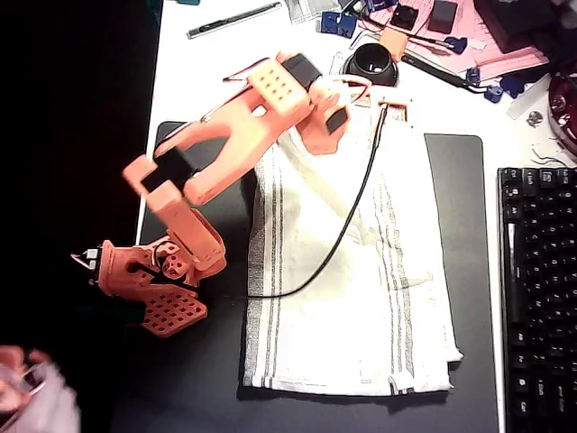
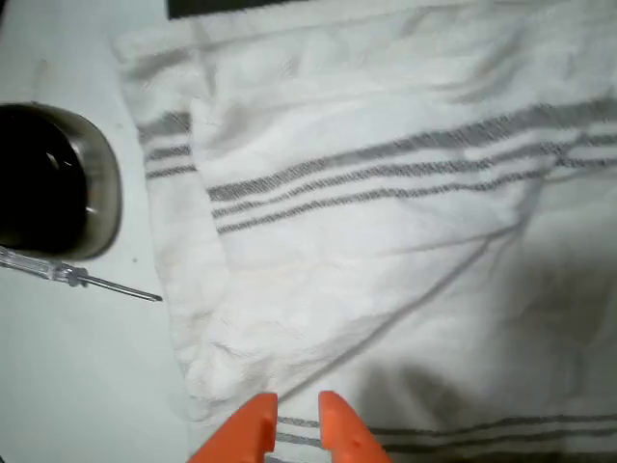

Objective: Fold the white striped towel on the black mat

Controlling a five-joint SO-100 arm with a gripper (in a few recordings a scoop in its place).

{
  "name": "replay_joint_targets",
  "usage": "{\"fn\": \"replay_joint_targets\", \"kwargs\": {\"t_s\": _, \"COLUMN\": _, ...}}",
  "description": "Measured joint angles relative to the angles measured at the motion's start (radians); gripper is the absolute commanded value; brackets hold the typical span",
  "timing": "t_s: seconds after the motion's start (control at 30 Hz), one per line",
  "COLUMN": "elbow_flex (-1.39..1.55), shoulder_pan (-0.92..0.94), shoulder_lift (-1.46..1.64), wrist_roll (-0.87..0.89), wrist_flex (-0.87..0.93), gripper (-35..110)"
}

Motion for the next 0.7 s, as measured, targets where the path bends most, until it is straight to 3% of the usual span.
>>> {"fn": "replay_joint_targets", "kwargs": {"t_s": 0.4, "elbow_flex": -0.546, "shoulder_pan": 0.061, "shoulder_lift": -0.664, "wrist_roll": -0.009, "wrist_flex": -0.046, "gripper": 11}}
{"fn": "replay_joint_targets", "kwargs": {"t_s": 0.7, "elbow_flex": -0.637, "shoulder_pan": 0.087, "shoulder_lift": -0.782, "wrist_roll": -0.015, "wrist_flex": -0.121, "gripper": 15}}
